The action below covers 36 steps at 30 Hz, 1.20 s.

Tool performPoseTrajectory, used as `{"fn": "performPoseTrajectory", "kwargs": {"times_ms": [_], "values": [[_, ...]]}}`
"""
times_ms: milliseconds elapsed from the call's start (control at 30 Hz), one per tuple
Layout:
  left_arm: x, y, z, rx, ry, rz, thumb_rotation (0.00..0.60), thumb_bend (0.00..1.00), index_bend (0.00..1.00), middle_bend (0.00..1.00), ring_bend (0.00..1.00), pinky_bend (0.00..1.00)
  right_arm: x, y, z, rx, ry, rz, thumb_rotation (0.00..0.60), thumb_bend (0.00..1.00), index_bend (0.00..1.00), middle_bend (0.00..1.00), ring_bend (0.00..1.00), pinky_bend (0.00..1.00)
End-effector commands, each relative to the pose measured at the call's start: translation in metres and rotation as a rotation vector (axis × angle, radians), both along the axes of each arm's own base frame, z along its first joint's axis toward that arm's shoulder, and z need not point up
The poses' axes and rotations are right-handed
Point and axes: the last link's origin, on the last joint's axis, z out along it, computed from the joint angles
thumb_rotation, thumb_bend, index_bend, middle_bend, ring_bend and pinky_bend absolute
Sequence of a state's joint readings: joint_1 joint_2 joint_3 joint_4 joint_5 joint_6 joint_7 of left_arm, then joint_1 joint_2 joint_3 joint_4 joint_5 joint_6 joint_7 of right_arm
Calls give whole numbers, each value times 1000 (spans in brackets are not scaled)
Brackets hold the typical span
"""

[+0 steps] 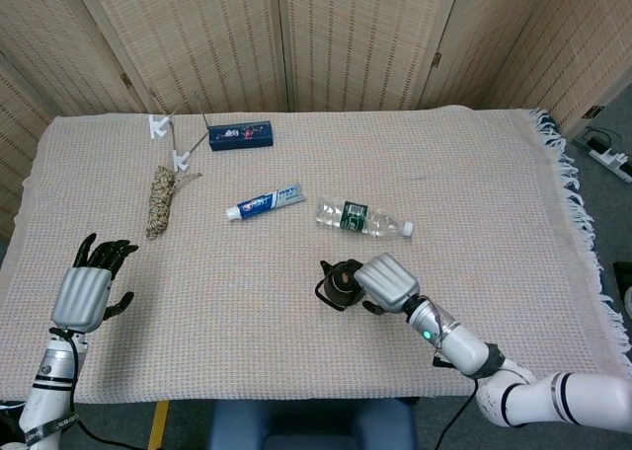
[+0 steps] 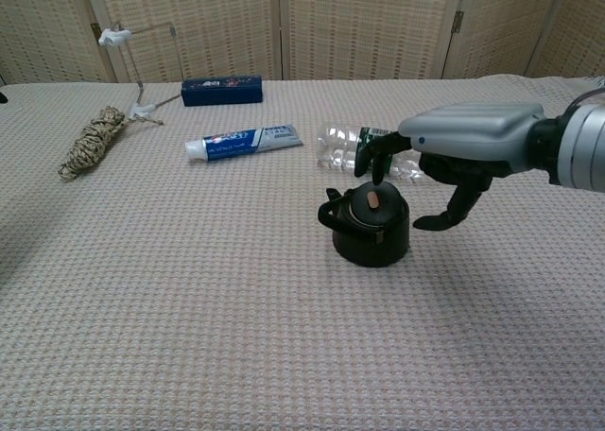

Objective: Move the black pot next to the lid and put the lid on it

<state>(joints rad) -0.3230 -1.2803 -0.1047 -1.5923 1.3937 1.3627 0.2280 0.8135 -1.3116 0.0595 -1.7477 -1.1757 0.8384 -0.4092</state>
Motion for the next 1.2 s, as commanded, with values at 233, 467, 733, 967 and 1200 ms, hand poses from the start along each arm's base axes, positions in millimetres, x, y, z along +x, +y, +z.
{"fn": "performPoseTrajectory", "kwargs": {"times_ms": [233, 467, 733, 967, 1200], "values": [[-1, -1, 0, -1, 1, 3, 600, 226, 181, 156, 143, 0, -8, -5, -7, 7, 35, -18, 600, 326, 202, 301, 812, 771], [-2, 1, 5, 8, 5, 8, 600, 226, 181, 156, 143, 0, -12, 4, 28, -107, -37, -17, 600, 327, 202, 301, 798, 771], [-23, 2, 16, 40, 25, 67, 600, 226, 182, 156, 143, 0, -76, 36, 88, -328, -15, -118, 600, 326, 202, 272, 558, 603], [-41, -14, 29, 85, 13, 144, 600, 226, 181, 156, 143, 0, -134, 79, 124, -453, -40, -228, 600, 326, 14, 0, 79, 11], [-51, -42, 30, 85, 22, 198, 600, 226, 179, 156, 143, 0, -168, 122, 137, -559, -67, -325, 600, 327, 0, 0, 60, 0]]}}
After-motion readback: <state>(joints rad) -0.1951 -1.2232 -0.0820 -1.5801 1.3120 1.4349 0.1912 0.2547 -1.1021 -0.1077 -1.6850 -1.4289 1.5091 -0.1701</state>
